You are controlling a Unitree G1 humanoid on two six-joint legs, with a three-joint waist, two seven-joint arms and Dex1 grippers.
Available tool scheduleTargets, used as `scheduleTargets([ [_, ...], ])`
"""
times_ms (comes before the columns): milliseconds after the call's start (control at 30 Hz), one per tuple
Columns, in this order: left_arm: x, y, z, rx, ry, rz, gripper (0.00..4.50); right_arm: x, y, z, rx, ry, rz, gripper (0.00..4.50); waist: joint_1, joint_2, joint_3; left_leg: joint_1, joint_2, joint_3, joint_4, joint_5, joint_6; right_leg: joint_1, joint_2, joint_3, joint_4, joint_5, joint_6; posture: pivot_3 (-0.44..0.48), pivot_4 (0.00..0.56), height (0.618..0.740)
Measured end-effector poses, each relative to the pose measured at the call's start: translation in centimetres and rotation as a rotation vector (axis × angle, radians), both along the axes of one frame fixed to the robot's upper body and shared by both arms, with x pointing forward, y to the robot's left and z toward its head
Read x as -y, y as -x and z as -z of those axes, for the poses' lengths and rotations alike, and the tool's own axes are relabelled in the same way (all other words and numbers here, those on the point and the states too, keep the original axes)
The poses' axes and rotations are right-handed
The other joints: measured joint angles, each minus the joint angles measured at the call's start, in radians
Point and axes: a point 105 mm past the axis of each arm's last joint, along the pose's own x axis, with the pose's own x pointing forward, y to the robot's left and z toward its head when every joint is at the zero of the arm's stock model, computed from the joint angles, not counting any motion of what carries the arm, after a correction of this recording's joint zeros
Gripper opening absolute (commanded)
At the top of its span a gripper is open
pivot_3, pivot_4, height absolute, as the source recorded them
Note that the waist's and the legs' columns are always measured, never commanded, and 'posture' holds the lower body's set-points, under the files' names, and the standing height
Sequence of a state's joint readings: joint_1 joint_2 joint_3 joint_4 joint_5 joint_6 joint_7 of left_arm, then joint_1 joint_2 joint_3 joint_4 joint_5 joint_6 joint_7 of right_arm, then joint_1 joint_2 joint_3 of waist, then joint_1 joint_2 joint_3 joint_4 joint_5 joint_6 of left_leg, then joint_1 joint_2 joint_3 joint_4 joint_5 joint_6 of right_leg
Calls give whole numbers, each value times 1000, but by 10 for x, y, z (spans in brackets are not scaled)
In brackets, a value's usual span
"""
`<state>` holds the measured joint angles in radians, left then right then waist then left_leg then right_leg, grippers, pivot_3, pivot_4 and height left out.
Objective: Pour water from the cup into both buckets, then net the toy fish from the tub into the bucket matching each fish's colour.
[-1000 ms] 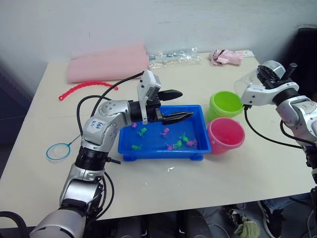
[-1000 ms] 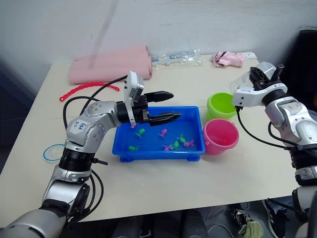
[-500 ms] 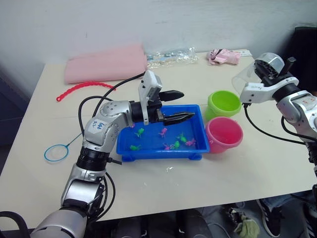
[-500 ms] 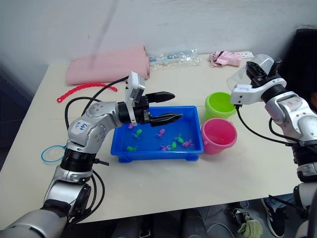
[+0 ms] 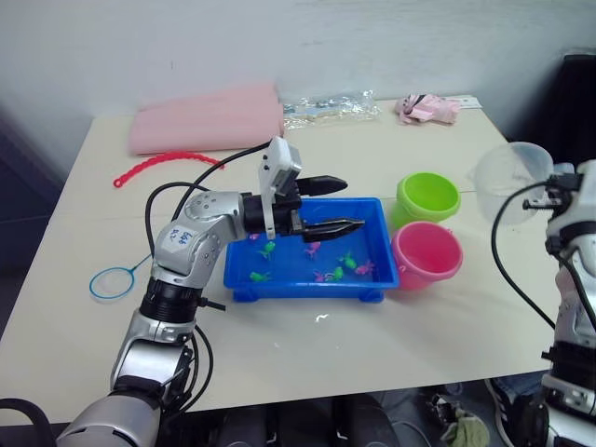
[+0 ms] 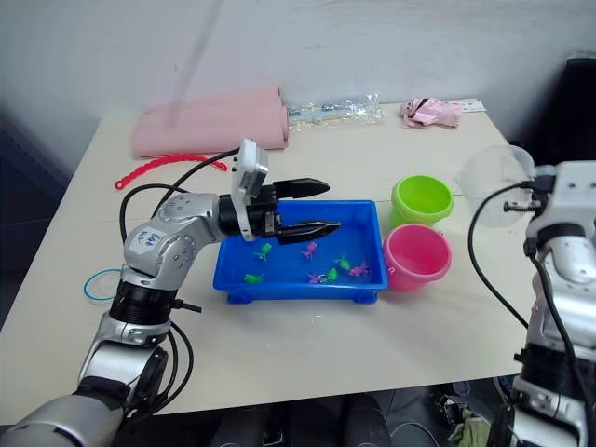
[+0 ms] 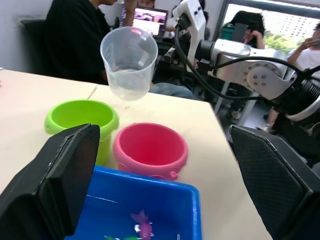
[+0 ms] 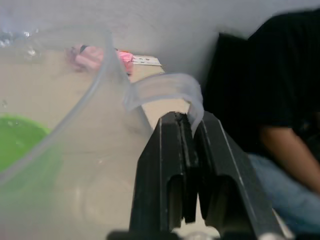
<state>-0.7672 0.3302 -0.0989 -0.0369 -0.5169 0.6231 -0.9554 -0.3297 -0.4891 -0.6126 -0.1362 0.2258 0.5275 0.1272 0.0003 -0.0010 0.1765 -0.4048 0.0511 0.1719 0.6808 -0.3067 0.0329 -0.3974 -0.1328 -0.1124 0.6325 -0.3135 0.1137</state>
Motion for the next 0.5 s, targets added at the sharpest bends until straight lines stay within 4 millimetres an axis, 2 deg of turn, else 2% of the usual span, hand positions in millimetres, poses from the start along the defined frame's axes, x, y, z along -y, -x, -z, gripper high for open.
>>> scheduleTargets([
  [167, 0, 13, -5, -7, 7, 85, 4500, 15, 23, 37, 13, -288, 54, 171, -2, 0, 0, 1, -1, 1, 1, 0, 0, 0, 0, 2, 2, 0, 0, 0, 150, 738],
  [333, 0, 15, -5, -17, 11, 106, 4500, 18, 35, 71, -15, -389, 72, 171, -5, 0, 0, 1, -2, 1, 0, 0, 0, -1, 0, 2, 2, 0, 0, 0, 150, 738],
  [433, -1, 15, -5, -17, 10, 105, 4500, 21, 40, 88, -43, -400, 96, 1168, -3, 0, 0, 1, -2, 1, 0, 0, 0, -1, 0, 2, 2, 0, 0, 0, 150, 738],
  [500, 0, 15, -6, -17, 10, 105, 4500, 23, 46, 99, -47, -398, 116, 2160, -2, 0, 0, 1, -2, 1, 0, 0, 0, 0, 0, 2, 2, 0, 0, 0, 150, 738],
])
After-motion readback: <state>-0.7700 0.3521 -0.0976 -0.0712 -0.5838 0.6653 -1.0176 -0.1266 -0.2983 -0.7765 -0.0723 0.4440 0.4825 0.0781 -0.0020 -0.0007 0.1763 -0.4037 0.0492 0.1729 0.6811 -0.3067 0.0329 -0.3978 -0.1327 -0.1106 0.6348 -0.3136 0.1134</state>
